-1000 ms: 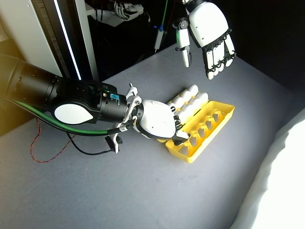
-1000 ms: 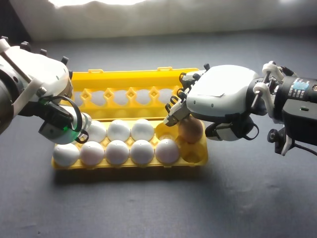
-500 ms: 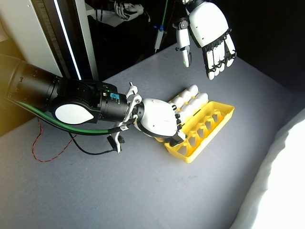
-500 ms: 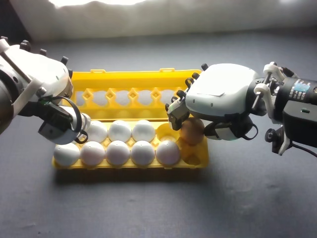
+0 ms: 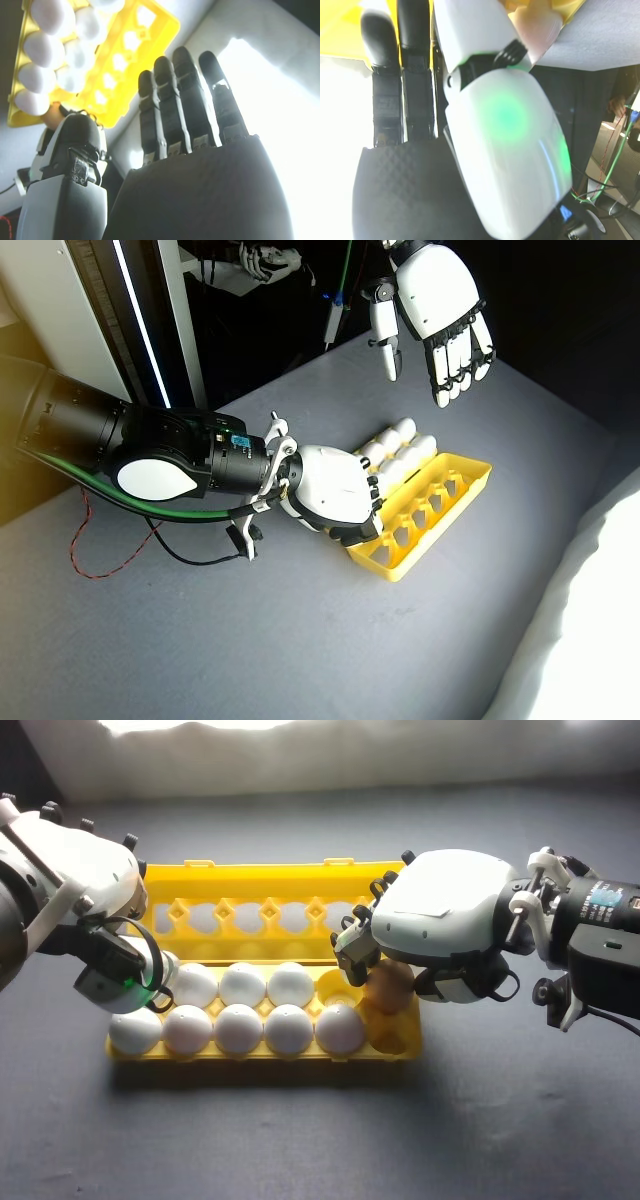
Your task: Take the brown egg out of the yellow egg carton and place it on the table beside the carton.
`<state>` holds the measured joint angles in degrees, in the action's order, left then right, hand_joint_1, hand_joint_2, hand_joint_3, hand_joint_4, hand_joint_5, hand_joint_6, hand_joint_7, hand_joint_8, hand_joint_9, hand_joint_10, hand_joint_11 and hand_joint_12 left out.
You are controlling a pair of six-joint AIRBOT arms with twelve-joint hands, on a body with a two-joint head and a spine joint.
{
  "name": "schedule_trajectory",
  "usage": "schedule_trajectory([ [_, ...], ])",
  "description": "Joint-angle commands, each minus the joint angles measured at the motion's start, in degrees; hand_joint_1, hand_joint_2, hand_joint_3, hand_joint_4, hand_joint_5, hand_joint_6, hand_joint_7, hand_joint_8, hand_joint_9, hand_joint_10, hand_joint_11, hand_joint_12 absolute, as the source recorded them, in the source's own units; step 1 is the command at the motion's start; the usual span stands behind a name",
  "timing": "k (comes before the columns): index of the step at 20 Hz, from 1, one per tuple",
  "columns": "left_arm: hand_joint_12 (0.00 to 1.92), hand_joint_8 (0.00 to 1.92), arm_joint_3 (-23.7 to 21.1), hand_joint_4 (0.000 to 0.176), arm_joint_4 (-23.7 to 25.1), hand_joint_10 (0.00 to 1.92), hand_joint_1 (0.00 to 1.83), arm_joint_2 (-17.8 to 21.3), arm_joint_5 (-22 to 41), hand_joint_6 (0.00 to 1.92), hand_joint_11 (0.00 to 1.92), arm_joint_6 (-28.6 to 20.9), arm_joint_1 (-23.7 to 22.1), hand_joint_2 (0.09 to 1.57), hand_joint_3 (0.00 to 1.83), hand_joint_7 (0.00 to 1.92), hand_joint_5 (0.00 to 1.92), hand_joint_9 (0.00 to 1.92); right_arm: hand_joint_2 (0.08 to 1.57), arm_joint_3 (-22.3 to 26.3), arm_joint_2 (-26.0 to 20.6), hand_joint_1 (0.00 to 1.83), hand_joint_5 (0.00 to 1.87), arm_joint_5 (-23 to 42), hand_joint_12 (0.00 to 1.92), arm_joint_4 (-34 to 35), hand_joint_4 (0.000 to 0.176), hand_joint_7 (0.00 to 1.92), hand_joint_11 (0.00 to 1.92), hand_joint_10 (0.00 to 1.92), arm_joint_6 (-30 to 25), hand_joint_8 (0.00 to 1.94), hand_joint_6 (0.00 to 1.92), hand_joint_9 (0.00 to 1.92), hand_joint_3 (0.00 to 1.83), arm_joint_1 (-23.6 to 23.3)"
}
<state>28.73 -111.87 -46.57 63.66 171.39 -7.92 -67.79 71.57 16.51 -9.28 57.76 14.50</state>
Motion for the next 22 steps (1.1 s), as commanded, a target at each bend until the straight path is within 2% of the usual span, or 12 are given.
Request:
schedule_trajectory([
  [1, 0.75, 0.00, -0.19, 0.000, 4.83, 0.00, 0.22, 0.70, 0.20, 0.00, 0.02, 0.32, -0.60, 1.37, 0.00, 0.49, 0.45, 0.46, 1.11, -0.16, -0.75, 1.49, 0.88, 4.98, 1.57, 0.54, 0.000, 0.97, 0.74, 0.96, 0.27, 0.89, 1.08, 1.03, 0.00, -0.81],
  [4, 0.78, 0.00, -0.19, 0.000, 4.83, 0.01, 0.24, 0.70, 0.20, 0.00, 0.03, 0.32, -0.60, 1.36, 0.00, 0.51, 0.47, 0.47, 1.10, -0.19, -1.19, 1.49, 0.90, 4.98, 1.57, 1.77, 0.000, 0.99, 0.74, 0.94, 0.24, 0.84, 1.05, 1.05, 0.00, -1.97],
  [5, 0.79, 0.00, -0.19, 0.000, 4.83, 0.00, 0.25, 0.70, 0.20, 0.00, 0.03, 0.32, -0.60, 1.36, 0.00, 0.52, 0.48, 0.48, 1.19, -0.18, -1.42, 1.48, 0.71, 4.89, 1.75, 2.28, 0.000, 0.81, 0.60, 1.22, 0.17, 1.14, 1.34, 0.84, 0.01, -2.54],
  [6, 0.79, 0.00, -0.19, 0.000, 4.83, 0.00, 0.25, 0.70, 0.20, 0.00, 0.03, 0.32, -0.60, 1.36, 0.00, 0.52, 0.48, 0.48, 1.19, -0.17, -1.54, 1.48, 0.71, 4.81, 1.75, 2.44, 0.000, 0.81, 0.60, 1.22, 0.10, 1.14, 1.34, 0.84, 0.01, -2.77],
  [8, 0.78, 0.00, -0.19, 0.000, 4.83, 0.00, 0.22, 0.70, 0.20, 0.00, 0.04, 0.32, -0.60, 1.36, 0.00, 0.52, 0.48, 0.48, 1.10, -0.16, -2.36, 1.49, 0.89, 4.18, 1.57, 2.72, 0.000, 1.00, 0.76, 0.94, -1.18, 0.85, 1.05, 1.03, 0.00, -3.75],
  [13, 0.76, 0.01, -0.19, 0.000, 4.82, 0.01, 0.25, 0.70, 0.20, 0.01, 0.04, 0.32, -0.60, 1.36, 0.00, 0.52, 0.48, 0.48, 1.10, 0.80, -4.99, 1.49, 0.89, 1.55, 1.56, 2.73, 0.000, 0.98, 0.76, 0.94, -2.47, 0.86, 1.06, 1.04, 0.00, -5.41],
  [17, 0.76, 0.00, -0.19, 0.000, 4.82, 0.00, 0.19, 0.70, 0.20, 0.00, 0.03, 0.33, -0.60, 1.38, 0.00, 0.50, 0.46, 0.46, 1.10, 1.27, -6.51, 1.49, 0.88, -2.09, 1.58, 2.72, 0.000, 0.98, 0.74, 0.95, -2.48, 0.88, 1.05, 1.04, 0.00, -5.98],
  [19, 0.78, 0.00, -0.19, 0.000, 4.82, 0.00, 0.19, 0.70, 0.20, 0.00, 0.00, 0.33, -0.60, 1.38, 0.00, 0.49, 0.45, 0.45, 1.10, 1.41, -6.82, 1.49, 0.89, -4.45, 1.57, 2.71, 0.000, 0.99, 0.73, 0.94, -2.47, 0.86, 1.04, 1.05, 0.00, -5.57],
  [22, 0.79, 0.00, -0.19, 0.000, 4.82, 0.00, 0.21, 0.70, 0.20, 0.00, 0.02, 0.33, -0.60, 1.37, 0.00, 0.51, 0.47, 0.47, 1.10, 1.95, -7.28, 1.49, 0.89, -4.06, 1.57, 2.68, 0.000, 0.99, 0.75, 0.94, -0.20, 0.86, 1.04, 1.04, 0.00, -3.77],
])
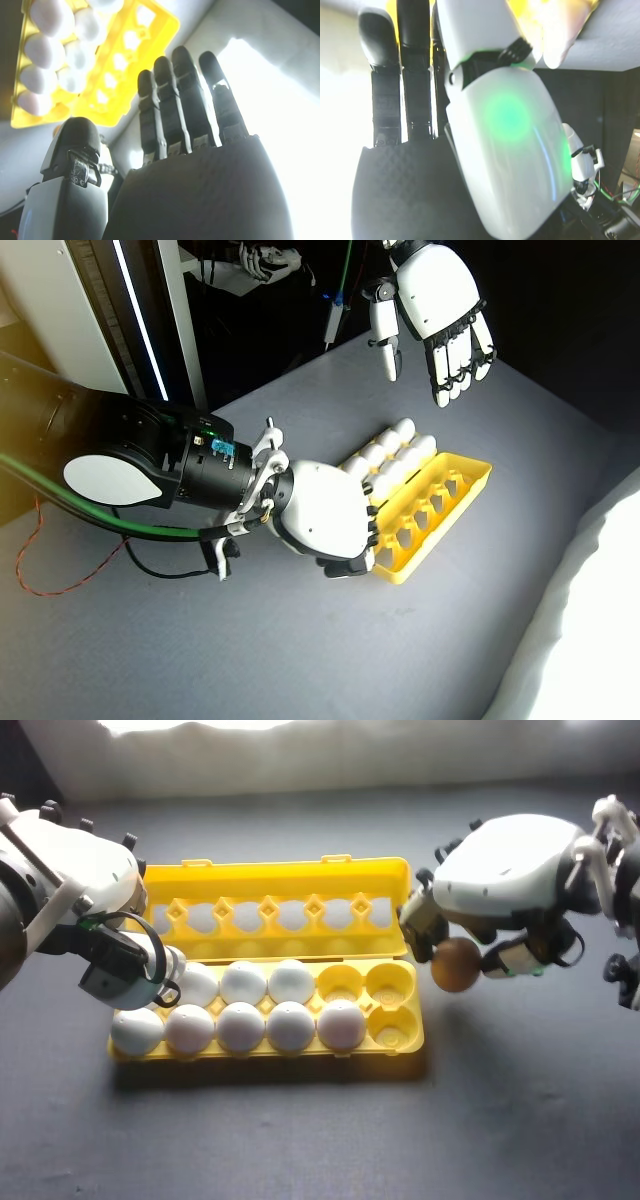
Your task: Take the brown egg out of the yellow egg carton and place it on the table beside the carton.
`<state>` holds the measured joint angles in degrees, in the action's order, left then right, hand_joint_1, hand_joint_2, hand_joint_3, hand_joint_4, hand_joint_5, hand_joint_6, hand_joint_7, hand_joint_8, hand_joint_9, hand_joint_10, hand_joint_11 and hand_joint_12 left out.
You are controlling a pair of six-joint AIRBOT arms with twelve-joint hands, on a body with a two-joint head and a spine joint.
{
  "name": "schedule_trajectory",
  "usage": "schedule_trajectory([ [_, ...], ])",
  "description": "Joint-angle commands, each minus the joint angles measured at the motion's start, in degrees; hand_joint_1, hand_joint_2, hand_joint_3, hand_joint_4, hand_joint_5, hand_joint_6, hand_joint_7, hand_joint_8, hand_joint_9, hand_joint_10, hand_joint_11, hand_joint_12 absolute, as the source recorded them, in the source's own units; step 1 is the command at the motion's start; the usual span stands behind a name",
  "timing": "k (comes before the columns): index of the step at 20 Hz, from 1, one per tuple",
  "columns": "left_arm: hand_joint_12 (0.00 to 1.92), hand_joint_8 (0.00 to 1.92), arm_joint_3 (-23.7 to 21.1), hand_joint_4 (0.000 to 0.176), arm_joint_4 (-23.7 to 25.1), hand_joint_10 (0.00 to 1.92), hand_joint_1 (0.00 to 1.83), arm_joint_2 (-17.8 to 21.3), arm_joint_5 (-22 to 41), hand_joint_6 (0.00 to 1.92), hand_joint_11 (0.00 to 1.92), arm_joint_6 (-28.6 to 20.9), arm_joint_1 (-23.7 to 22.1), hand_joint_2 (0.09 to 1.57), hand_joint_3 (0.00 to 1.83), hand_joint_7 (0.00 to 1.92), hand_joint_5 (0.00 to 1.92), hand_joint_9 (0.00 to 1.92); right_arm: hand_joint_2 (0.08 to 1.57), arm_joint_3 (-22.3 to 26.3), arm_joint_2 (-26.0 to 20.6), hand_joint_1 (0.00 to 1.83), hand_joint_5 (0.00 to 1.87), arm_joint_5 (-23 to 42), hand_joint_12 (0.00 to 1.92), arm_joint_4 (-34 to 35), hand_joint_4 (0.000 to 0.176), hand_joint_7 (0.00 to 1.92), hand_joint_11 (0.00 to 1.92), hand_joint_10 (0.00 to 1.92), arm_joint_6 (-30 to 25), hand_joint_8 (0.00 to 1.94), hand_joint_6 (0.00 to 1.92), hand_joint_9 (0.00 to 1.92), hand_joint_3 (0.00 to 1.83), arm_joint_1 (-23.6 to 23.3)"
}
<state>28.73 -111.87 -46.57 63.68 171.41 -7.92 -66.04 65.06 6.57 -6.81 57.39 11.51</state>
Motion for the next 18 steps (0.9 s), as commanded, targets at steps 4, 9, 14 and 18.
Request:
schedule_trajectory([
  [4, 0.77, 0.00, -0.19, 0.000, 4.82, 0.00, 0.24, 0.70, 0.18, 0.01, 0.01, 0.31, -0.60, 1.37, 0.00, 0.50, 0.46, 0.45, 1.21, 0.19, -0.82, 1.47, 0.64, 7.50, 1.81, 0.18, 0.000, 0.76, 0.56, 1.28, 0.83, 1.23, 1.42, 0.79, 0.02, 0.34],
  [9, 0.77, 0.00, -0.19, 0.000, 4.82, 0.00, 0.23, 0.70, 0.18, 0.00, 0.01, 0.31, -0.60, 1.37, 0.00, 0.49, 0.45, 0.45, 1.11, 0.20, -0.79, 1.49, 0.86, 8.79, 1.59, -0.07, 0.000, 0.96, 0.74, 0.99, 1.27, 0.91, 1.09, 1.01, 0.00, 0.85],
  [14, 0.77, 0.00, -0.19, 0.000, 4.82, 0.00, 0.22, 0.70, 0.18, 0.00, 0.02, 0.31, -0.60, 1.37, 0.00, 0.51, 0.47, 0.46, 1.09, 0.24, -0.72, 1.49, 0.90, 9.45, 1.56, -0.94, 0.000, 1.01, 0.74, 0.93, 1.34, 0.84, 1.03, 1.05, 0.00, 1.70],
  [18, 0.76, 0.00, -0.19, 0.000, 4.82, 0.00, 0.20, 0.70, 0.18, 0.00, 0.01, 0.30, -0.60, 1.38, 0.00, 0.51, 0.46, 0.46, 1.09, 0.36, -0.71, 1.49, 0.90, 10.11, 1.56, -2.27, 0.000, 1.01, 0.75, 0.92, 1.35, 0.84, 1.02, 1.06, 0.00, 2.27],
])
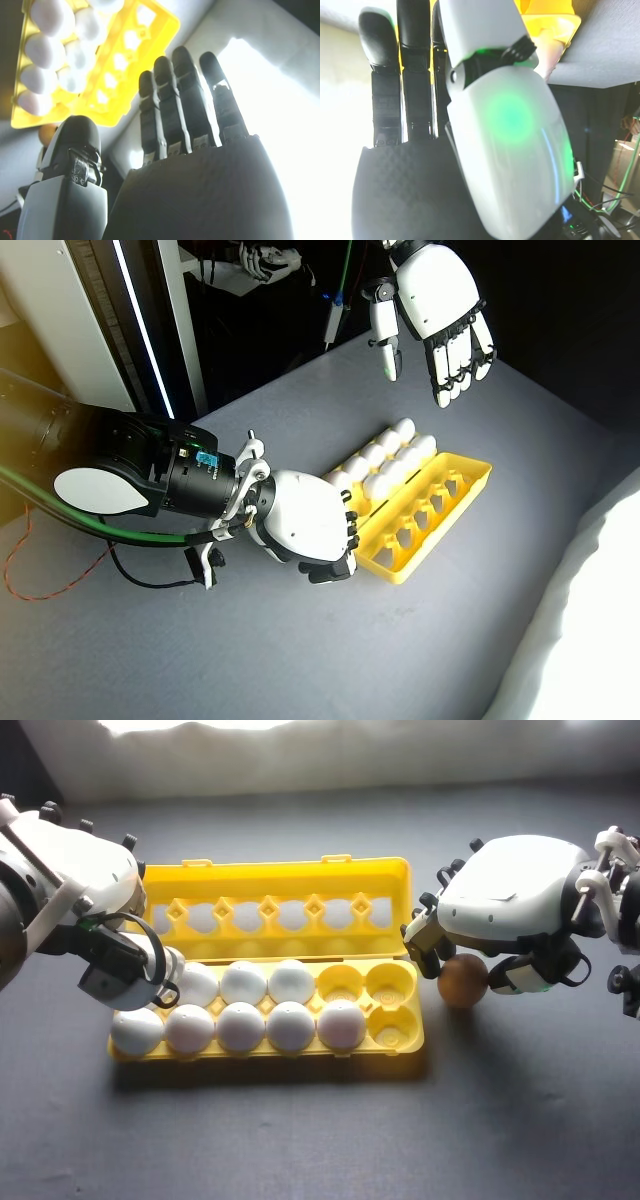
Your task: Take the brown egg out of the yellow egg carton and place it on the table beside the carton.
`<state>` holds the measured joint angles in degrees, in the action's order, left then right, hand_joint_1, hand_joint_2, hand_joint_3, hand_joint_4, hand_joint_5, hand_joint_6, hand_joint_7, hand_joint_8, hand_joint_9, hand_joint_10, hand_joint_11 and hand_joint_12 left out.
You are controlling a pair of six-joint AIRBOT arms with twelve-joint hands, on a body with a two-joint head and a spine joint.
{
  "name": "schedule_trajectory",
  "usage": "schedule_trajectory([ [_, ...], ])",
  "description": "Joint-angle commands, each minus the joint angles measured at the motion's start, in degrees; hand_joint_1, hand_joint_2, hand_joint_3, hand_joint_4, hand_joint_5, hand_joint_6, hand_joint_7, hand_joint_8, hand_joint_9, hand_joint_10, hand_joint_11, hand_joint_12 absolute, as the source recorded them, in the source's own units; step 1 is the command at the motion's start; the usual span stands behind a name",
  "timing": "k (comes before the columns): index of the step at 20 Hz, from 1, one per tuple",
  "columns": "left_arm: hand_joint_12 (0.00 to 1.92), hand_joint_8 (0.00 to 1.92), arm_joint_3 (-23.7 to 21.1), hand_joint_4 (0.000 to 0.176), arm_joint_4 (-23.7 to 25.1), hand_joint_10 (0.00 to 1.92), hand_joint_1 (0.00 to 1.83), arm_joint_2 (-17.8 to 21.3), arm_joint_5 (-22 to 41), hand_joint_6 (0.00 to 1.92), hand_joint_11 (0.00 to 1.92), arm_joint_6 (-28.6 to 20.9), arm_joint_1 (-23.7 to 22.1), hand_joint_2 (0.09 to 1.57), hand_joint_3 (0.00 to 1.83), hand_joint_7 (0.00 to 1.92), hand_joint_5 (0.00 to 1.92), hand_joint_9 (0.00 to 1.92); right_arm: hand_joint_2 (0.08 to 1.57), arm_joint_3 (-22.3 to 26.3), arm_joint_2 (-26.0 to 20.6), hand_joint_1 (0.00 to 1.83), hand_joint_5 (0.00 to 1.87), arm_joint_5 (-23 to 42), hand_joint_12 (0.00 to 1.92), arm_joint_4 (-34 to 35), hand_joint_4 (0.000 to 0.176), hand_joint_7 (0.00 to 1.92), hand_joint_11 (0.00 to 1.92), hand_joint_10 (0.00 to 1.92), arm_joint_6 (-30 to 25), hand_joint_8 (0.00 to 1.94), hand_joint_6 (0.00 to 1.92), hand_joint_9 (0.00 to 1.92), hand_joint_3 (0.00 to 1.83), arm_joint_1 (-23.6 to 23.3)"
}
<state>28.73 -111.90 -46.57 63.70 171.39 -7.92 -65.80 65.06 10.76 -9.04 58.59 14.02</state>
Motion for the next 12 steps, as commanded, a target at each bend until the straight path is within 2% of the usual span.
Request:
schedule_trajectory([
  [1, 0.77, 0.01, -0.19, 0.000, 4.85, 0.01, 0.25, 0.70, 0.15, 0.00, 0.03, 0.32, -0.60, 1.37, 0.00, 0.52, 0.47, 0.47, 1.11, 0.10, -0.71, 1.49, 0.87, 5.96, 1.59, -0.07, 0.000, 0.98, 0.74, 0.97, 0.26, 0.89, 1.07, 1.02, 0.00, -0.20],
  [4, 0.76, 0.00, -0.19, 0.000, 4.85, 0.00, 0.25, 0.70, 0.15, 0.00, 0.05, 0.32, -0.60, 1.36, 0.00, 0.53, 0.48, 0.49, 1.10, 0.10, -0.72, 1.49, 0.88, 6.23, 1.57, -0.14, 0.000, 1.01, 0.75, 0.93, 0.40, 0.85, 1.04, 1.04, 0.00, 0.06],
  [6, 0.76, 0.00, -0.19, 0.000, 4.85, 0.00, 0.23, 0.70, 0.15, 0.01, 0.04, 0.32, -0.60, 1.37, 0.00, 0.53, 0.48, 0.48, 1.12, 0.09, -0.72, 1.49, 0.85, 6.36, 1.61, -0.18, 0.000, 0.96, 0.72, 1.00, 0.81, 0.92, 1.10, 1.00, 0.00, 0.21],
  [10, 0.72, 0.00, -0.19, 0.000, 4.85, 0.00, 0.23, 0.70, 0.15, 0.00, 0.07, 0.32, -0.60, 1.37, 0.00, 0.52, 0.49, 0.49, 1.10, 0.08, -0.73, 1.49, 0.87, 6.52, 1.58, -0.18, 0.000, 0.99, 0.74, 0.96, 1.70, 0.87, 1.06, 1.03, 0.00, 0.35],
  [12, 0.71, 0.00, -0.19, 0.000, 4.85, 0.00, 0.22, 0.70, 0.15, 0.00, 0.06, 0.32, -0.60, 1.37, 0.00, 0.51, 0.47, 0.47, 1.11, 0.06, -0.74, 1.49, 0.83, 6.61, 1.60, -0.18, 0.000, 0.96, 0.72, 0.98, 1.70, 0.90, 1.12, 1.02, 0.00, 0.31],
])
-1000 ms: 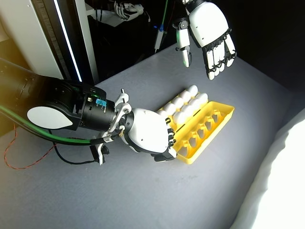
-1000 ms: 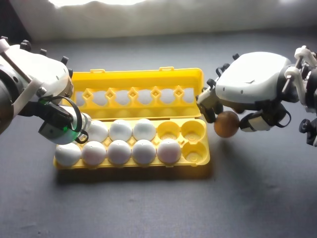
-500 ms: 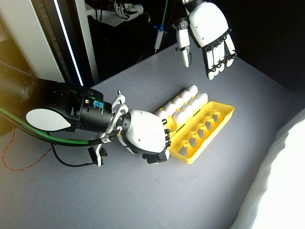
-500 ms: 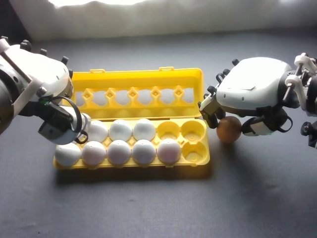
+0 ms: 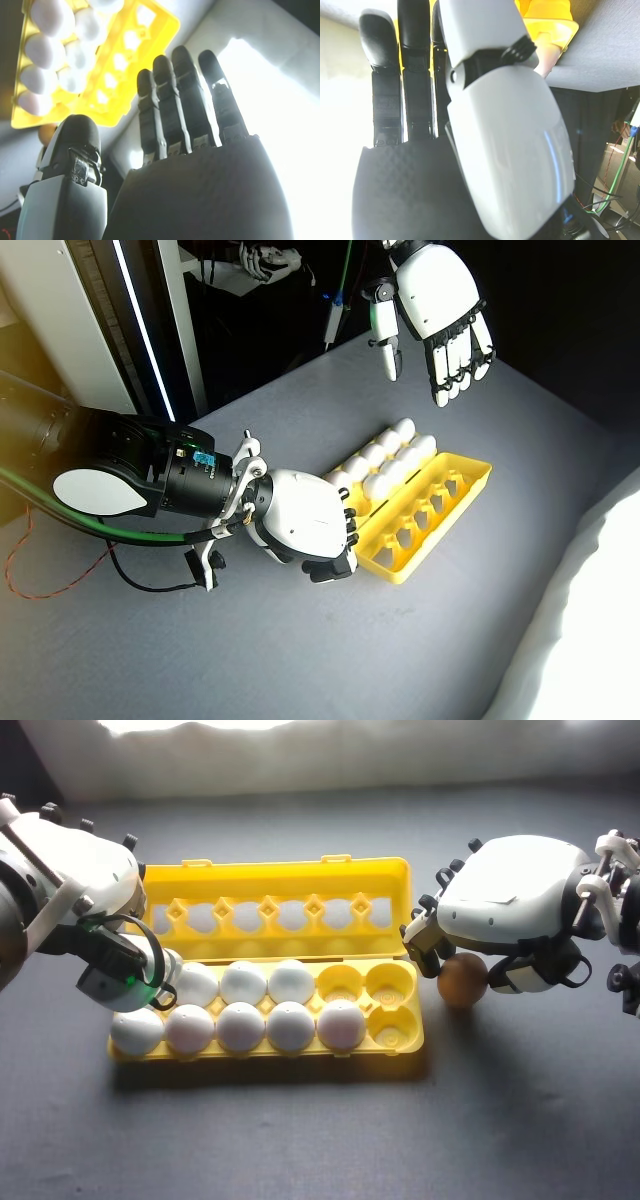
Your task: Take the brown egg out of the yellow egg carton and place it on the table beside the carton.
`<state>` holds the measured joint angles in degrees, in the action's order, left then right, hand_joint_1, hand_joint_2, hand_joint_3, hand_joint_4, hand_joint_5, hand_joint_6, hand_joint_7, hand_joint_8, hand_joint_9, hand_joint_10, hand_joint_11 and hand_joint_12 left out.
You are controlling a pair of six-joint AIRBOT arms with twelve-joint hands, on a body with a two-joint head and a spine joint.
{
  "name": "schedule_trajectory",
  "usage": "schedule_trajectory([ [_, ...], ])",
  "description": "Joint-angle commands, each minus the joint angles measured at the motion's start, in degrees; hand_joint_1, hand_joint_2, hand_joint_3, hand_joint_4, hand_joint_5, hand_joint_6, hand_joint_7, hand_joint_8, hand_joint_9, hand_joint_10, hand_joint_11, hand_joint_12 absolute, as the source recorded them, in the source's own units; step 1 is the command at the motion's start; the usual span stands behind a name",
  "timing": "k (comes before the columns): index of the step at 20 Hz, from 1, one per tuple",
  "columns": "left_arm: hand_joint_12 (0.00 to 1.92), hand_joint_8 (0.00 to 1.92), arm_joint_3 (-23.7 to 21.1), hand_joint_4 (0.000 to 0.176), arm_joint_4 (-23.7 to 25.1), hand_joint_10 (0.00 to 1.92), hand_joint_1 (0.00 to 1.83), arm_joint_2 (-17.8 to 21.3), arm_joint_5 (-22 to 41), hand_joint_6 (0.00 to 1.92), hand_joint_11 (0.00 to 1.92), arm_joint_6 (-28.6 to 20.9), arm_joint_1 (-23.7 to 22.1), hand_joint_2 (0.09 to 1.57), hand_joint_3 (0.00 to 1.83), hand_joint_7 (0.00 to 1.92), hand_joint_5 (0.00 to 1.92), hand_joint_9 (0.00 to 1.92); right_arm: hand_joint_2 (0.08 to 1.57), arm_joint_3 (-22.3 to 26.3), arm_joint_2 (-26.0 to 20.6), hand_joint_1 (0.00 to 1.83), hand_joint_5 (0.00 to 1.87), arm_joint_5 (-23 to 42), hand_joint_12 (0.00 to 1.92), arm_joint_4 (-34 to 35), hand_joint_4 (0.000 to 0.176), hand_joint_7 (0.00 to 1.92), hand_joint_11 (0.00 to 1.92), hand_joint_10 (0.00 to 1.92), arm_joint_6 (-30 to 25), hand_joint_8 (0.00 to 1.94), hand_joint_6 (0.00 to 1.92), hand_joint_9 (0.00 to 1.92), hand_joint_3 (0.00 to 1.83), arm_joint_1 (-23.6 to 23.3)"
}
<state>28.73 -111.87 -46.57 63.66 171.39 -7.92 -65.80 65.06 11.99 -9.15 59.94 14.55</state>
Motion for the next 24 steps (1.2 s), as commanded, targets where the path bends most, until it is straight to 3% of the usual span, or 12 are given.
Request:
schedule_trajectory([
  [1, 0.71, 0.00, -0.19, 0.000, 4.82, 0.00, 0.23, 0.70, 0.20, 0.00, 0.06, 0.32, -0.60, 1.37, 0.00, 0.52, 0.47, 0.47, 1.13, 0.06, -0.74, 1.49, 0.78, 5.39, 1.63, -0.07, 0.000, 0.93, 0.72, 1.04, 0.35, 0.96, 1.19, 0.97, 0.00, -0.25],
  [2, 0.75, 0.00, -0.19, 0.000, 4.82, 0.00, 0.23, 0.70, 0.20, 0.00, 0.04, 0.32, -0.60, 1.37, 0.00, 0.52, 0.47, 0.47, 1.16, 0.06, -0.74, 1.38, 0.73, 5.39, 1.38, -0.07, 0.000, 0.89, 0.66, 1.21, 0.35, 1.06, 1.30, 0.89, 0.00, -0.26],
  [3, 0.76, 0.00, -0.19, 0.000, 4.82, 0.00, 0.22, 0.70, 0.20, 0.00, 0.04, 0.32, -0.60, 1.37, 0.00, 0.53, 0.48, 0.48, 1.18, 0.06, -0.74, 1.36, 0.69, 5.40, 1.32, -0.07, 0.000, 0.87, 0.64, 1.30, 0.35, 1.11, 1.35, 0.85, 0.00, -0.26],
  [6, 0.77, 0.00, -0.19, 0.000, 4.82, 0.00, 0.20, 0.70, 0.20, 0.00, 0.04, 0.32, -0.60, 1.37, 0.00, 0.53, 0.48, 0.48, 1.20, 0.05, -0.74, 1.35, 0.69, 5.41, 1.32, -0.07, 0.000, 0.85, 0.59, 1.37, 0.36, 1.14, 1.38, 0.79, 0.00, -0.39],
  [7, 0.77, 0.00, -0.19, 0.000, 4.82, 0.00, 0.21, 0.70, 0.20, 0.00, 0.03, 0.32, -0.60, 1.37, 0.00, 0.52, 0.48, 0.48, 1.23, 0.04, -0.74, 1.20, 0.66, 5.41, 1.35, -0.07, 0.000, 0.85, 0.54, 0.99, 0.36, 1.20, 1.45, 0.71, 0.00, -0.49],
  [8, 0.77, 0.00, -0.19, 0.000, 4.82, 0.00, 0.24, 0.70, 0.20, 0.00, 0.02, 0.32, -0.60, 1.37, 0.00, 0.52, 0.47, 0.47, 1.23, 0.04, -0.74, 1.18, 0.66, 5.41, 1.33, -0.07, 0.000, 0.87, 0.53, 0.78, 0.36, 1.19, 1.45, 0.75, 0.00, -0.54],
  [9, 0.78, 0.00, -0.19, 0.000, 4.82, 0.00, 0.21, 0.70, 0.20, 0.00, 0.03, 0.32, -0.60, 1.38, 0.00, 0.52, 0.47, 0.47, 1.16, 0.04, -0.74, 1.22, 0.57, 5.41, 1.32, -0.07, 0.000, 0.75, 0.48, 0.67, 0.36, 0.75, 0.86, 0.74, 0.00, -0.59],
  [10, 0.77, 0.00, -0.19, 0.000, 4.82, 0.00, 0.20, 0.70, 0.20, 0.00, 0.03, 0.32, -0.60, 1.37, 0.00, 0.52, 0.47, 0.47, 1.12, 0.04, -0.74, 1.22, 0.61, 5.41, 1.28, -0.07, 0.000, 0.79, 0.47, 0.57, 0.36, 0.46, 0.57, 0.75, 0.00, -0.60],
  [12, 0.78, 0.01, -0.19, 0.000, 4.82, 0.01, 0.24, 0.70, 0.20, 0.01, 0.05, 0.32, -0.60, 1.37, 0.00, 0.54, 0.49, 0.49, 1.04, 0.01, -0.74, 1.18, 0.66, 5.41, 1.29, -0.07, 0.000, 0.82, 0.42, 0.43, 0.36, 0.18, 0.27, 0.74, 0.00, -0.62],
  [16, 0.75, 0.01, -0.19, 0.000, 4.82, 0.01, 0.22, 0.70, 0.20, 0.01, 0.06, 0.32, -0.60, 1.36, 0.00, 0.54, 0.50, 0.49, 1.02, -0.03, -0.73, 1.13, 0.65, 5.55, 1.28, -0.07, 0.000, 0.78, 0.36, 0.33, 0.36, 0.02, 0.09, 0.71, 0.01, -0.70],
  [24, 0.73, 0.01, -0.19, 0.000, 4.81, 0.01, 0.19, 0.70, 0.20, 0.01, 0.06, 0.32, -0.60, 1.37, 0.00, 0.54, 0.49, 0.49, 1.01, -0.11, -0.74, 1.02, 0.59, 5.74, 1.33, -0.07, 0.000, 0.73, 0.25, 0.32, 0.53, 0.00, 0.05, 0.66, 0.00, -1.15],
])
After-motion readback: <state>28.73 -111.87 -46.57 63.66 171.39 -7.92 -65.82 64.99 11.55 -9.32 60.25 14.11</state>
